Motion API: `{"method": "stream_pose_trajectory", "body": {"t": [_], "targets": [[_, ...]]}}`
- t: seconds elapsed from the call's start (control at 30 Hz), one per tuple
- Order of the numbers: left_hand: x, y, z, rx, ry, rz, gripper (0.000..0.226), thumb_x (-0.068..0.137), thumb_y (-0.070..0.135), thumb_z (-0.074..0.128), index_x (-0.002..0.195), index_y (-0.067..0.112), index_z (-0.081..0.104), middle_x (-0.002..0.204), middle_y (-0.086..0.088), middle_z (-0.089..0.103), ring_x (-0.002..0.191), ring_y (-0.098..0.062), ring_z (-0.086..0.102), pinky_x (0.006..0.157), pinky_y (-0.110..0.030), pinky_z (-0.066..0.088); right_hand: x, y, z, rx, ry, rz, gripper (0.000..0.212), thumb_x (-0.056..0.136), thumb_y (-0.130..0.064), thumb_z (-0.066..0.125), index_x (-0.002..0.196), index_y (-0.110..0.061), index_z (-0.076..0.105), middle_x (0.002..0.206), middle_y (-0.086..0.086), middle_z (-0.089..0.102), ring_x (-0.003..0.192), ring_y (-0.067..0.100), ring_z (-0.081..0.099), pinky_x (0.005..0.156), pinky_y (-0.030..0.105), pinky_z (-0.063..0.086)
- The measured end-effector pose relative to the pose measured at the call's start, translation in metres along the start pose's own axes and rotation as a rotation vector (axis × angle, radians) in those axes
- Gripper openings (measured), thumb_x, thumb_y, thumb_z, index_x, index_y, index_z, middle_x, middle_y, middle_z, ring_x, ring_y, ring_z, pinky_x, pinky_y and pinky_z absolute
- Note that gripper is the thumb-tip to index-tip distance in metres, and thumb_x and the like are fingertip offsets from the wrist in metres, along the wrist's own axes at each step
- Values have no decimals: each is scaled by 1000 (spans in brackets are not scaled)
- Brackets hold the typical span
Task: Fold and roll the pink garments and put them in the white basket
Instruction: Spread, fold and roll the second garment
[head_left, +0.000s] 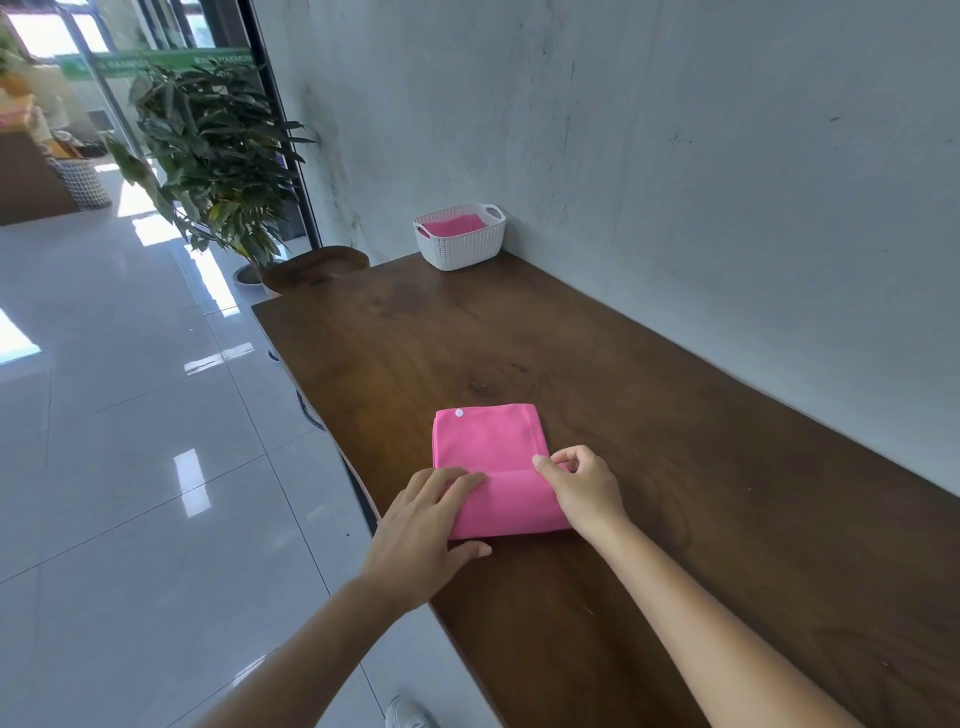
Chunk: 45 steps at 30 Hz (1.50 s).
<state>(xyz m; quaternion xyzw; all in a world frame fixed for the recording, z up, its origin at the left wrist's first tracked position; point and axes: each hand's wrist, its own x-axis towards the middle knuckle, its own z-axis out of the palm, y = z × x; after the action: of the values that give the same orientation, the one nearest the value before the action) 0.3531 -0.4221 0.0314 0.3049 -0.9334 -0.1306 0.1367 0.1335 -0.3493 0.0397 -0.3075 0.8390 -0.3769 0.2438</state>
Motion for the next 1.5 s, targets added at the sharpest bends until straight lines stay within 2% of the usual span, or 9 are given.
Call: {"method": "stream_pose_trajectory", "body": {"t": [0.1,0.27,0.47,0.7,0.87,1.0,1.13,1.37,1.5], "targets": [[9,-7,5,74,-86,-4,86,90,64,61,158,36,17,154,8,32,140,-16,31,120,-37,32,-2,-2,-3,17,23,-94,34,90,-53,64,108,-24,61,114,-5,56,95,8,57,61,16,39],[25,-14,-5,80,-168,49,80,91,59,63,155,29,25,144,3,42,130,-17,42,115,-38,36,-14,6,-4,-18,62,-301,36,92,-59,57,111,-28,61,117,-9,53,102,7,59,67,13,46],[38,-14,-27,-134,-458,-34,78,89,49,72,150,32,27,147,4,41,132,-18,43,112,-39,44,-39,27,-3,-102,97,-514,45,93,-65,51,128,-36,55,131,-19,42,118,1,47,77,9,47],[42,-19,-42,-292,-685,-67,72,87,44,77,144,31,34,131,7,45,121,-18,49,104,-37,50,-57,45,0,-111,67,-587,61,91,-75,48,142,-42,43,139,-25,35,127,-3,40,85,10,46],[40,-22,-43,-390,-769,-131,76,85,48,77,144,32,31,137,4,44,126,-20,47,105,-42,51,-54,46,2,-104,32,-555,62,88,-80,47,140,-46,44,134,-25,37,122,0,47,82,12,53],[35,-18,-38,-44,-548,-82,92,76,77,64,148,33,28,145,4,35,131,-19,36,113,-44,40,-40,30,-5,-161,-82,-433,66,86,-83,43,138,-43,46,132,-18,39,115,6,51,82,20,58],[27,-11,-28,165,-272,25,97,80,80,57,155,28,23,155,1,27,136,-21,34,115,-42,35,-17,11,-8,-175,-210,-305,59,88,-77,45,132,-38,51,128,-9,45,113,11,51,81,23,53],[27,-4,-10,318,64,150,88,73,75,72,138,19,55,130,-3,63,115,-24,62,97,-43,53,7,2,1,-122,-200,-162,63,91,-75,40,127,-26,59,126,0,50,111,18,53,78,28,46],[35,-4,-10,255,51,161,74,80,66,72,135,19,56,128,-2,65,115,-24,63,99,-41,52,7,1,7,-127,-121,-176,63,92,-75,35,126,-27,57,126,-2,51,106,13,55,71,23,49]]}}
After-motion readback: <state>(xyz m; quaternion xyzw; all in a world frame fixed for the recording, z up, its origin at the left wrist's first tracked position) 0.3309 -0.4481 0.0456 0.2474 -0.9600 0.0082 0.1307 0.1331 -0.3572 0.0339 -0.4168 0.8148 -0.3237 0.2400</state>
